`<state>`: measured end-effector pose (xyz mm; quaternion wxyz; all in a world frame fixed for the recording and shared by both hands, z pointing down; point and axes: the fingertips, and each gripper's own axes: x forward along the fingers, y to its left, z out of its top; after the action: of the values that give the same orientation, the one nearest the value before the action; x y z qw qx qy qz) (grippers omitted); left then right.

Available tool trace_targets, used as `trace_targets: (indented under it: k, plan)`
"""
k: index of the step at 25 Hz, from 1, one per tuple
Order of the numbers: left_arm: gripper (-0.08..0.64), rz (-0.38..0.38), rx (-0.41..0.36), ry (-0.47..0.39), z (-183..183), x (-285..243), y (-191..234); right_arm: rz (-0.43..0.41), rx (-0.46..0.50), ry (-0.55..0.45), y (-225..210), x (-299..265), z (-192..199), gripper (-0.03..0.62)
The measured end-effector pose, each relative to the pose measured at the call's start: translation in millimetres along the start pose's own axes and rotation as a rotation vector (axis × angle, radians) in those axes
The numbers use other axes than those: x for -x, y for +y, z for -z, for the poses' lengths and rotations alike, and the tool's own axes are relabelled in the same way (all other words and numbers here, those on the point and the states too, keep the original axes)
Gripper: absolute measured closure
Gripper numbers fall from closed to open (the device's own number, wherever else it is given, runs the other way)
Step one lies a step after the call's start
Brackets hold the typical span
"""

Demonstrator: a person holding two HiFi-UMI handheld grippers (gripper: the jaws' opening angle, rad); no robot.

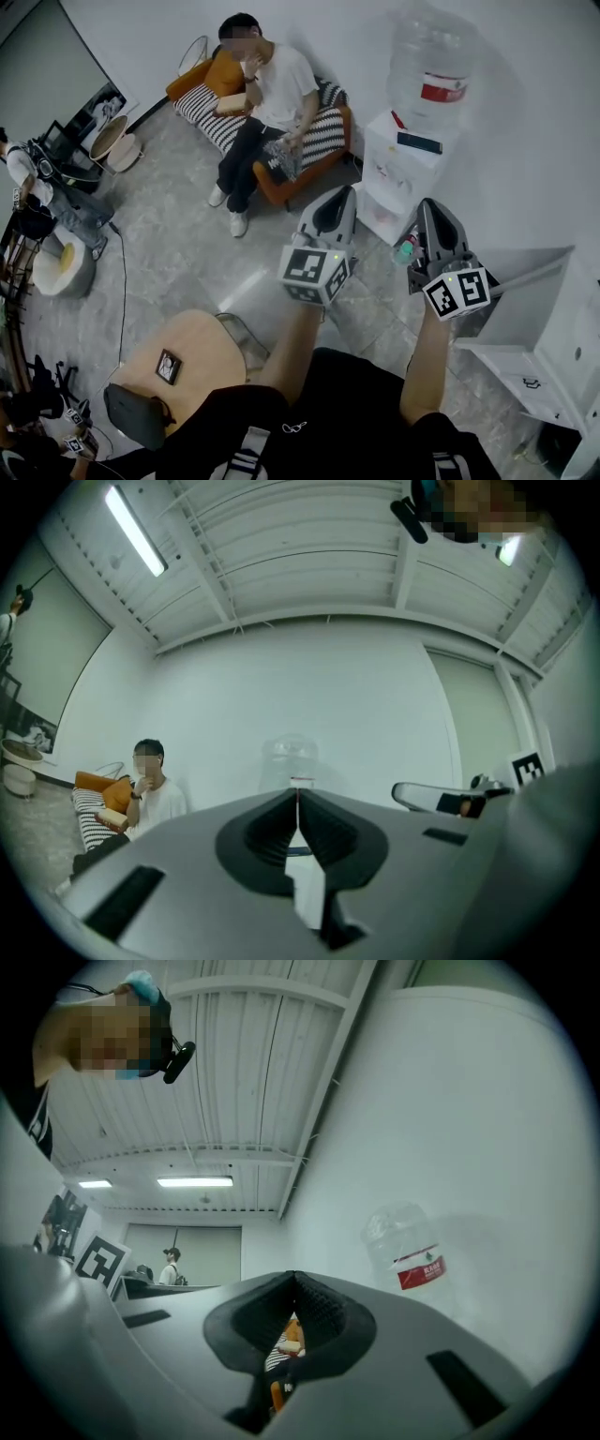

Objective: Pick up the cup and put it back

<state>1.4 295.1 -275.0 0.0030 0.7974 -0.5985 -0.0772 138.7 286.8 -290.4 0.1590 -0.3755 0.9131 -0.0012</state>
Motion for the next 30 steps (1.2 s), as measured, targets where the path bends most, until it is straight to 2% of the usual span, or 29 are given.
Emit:
trace_targets:
  k: [4,9,13,18,21,24,27,30]
  plan:
    - [0.546,0.024,0.027,0.053,19.8,-56.8,45.9,0.055,0.006,0.025,-34.2,-53.0,31.8,0.584]
    - [0.546,0.094,0.0,0.072,29.2,-135.9,99.0,0.095,-0.004,0.035,-71.9,-126.2,62.5,0.584]
    - [0.546,0.151,-0.026,0.086,40.6,-189.5,127.8,0.129,0.038,0.049,-95.9,-172.3,79.7,0.584]
    - [0.546,0.197,0.013,0.092,63.2,-235.9,135.0,0.192,0.091,0.097,-123.9,-188.4,103.4,0.584]
    - [0.546,0.232,0.073,0.112,84.8,-250.9,128.6,0.222,0.081,0.13,-144.9,-189.4,123.8,0.584]
    - [0.546,0.224,0.078,0.139,116.8,-262.4,132.8,0.221,0.124,0.222,-161.3,-192.2,152.1,0.584]
    - [0.546,0.184,0.108,0.175,146.2,-273.7,131.3,0.185,0.178,0.316,-176.6,-189.2,182.5,0.584]
    - [0.546,0.131,0.069,0.242,196.2,-281.5,132.4,0.139,0.192,0.36,-197.2,-182.8,218.5,0.583]
